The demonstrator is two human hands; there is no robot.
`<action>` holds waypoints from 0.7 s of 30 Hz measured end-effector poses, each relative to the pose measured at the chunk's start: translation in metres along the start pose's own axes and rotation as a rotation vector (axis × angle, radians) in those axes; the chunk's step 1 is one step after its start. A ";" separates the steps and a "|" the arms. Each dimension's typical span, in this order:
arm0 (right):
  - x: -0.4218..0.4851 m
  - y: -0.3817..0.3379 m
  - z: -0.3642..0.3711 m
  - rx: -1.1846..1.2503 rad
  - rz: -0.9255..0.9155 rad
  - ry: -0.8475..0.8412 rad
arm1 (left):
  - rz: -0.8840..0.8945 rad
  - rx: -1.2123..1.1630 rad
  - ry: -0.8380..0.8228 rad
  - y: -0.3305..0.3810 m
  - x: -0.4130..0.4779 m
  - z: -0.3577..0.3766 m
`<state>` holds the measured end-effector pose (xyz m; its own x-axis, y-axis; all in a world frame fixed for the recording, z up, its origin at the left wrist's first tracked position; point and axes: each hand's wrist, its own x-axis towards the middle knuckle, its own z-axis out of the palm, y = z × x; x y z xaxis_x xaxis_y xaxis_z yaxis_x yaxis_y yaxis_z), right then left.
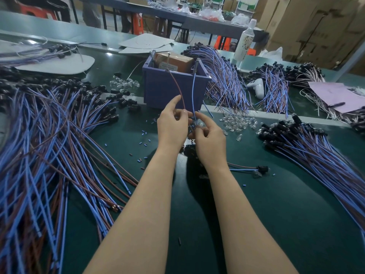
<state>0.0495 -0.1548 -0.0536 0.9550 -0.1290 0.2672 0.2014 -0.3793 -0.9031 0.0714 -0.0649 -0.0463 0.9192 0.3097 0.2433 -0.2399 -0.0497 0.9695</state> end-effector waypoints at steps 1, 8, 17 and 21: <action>0.000 0.000 0.000 0.000 0.001 -0.001 | 0.000 -0.003 0.003 0.000 0.000 0.000; -0.001 -0.001 -0.001 -0.013 0.012 -0.005 | 0.002 0.009 0.007 0.001 -0.001 0.000; -0.003 -0.006 -0.002 -0.034 0.009 -0.010 | -0.016 0.011 0.006 0.003 -0.002 0.001; -0.003 -0.007 -0.002 -0.039 0.009 -0.012 | -0.020 0.035 0.007 0.006 -0.004 0.001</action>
<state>0.0446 -0.1537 -0.0472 0.9594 -0.1213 0.2546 0.1842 -0.4139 -0.8915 0.0666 -0.0676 -0.0415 0.9214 0.3177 0.2236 -0.2103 -0.0761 0.9747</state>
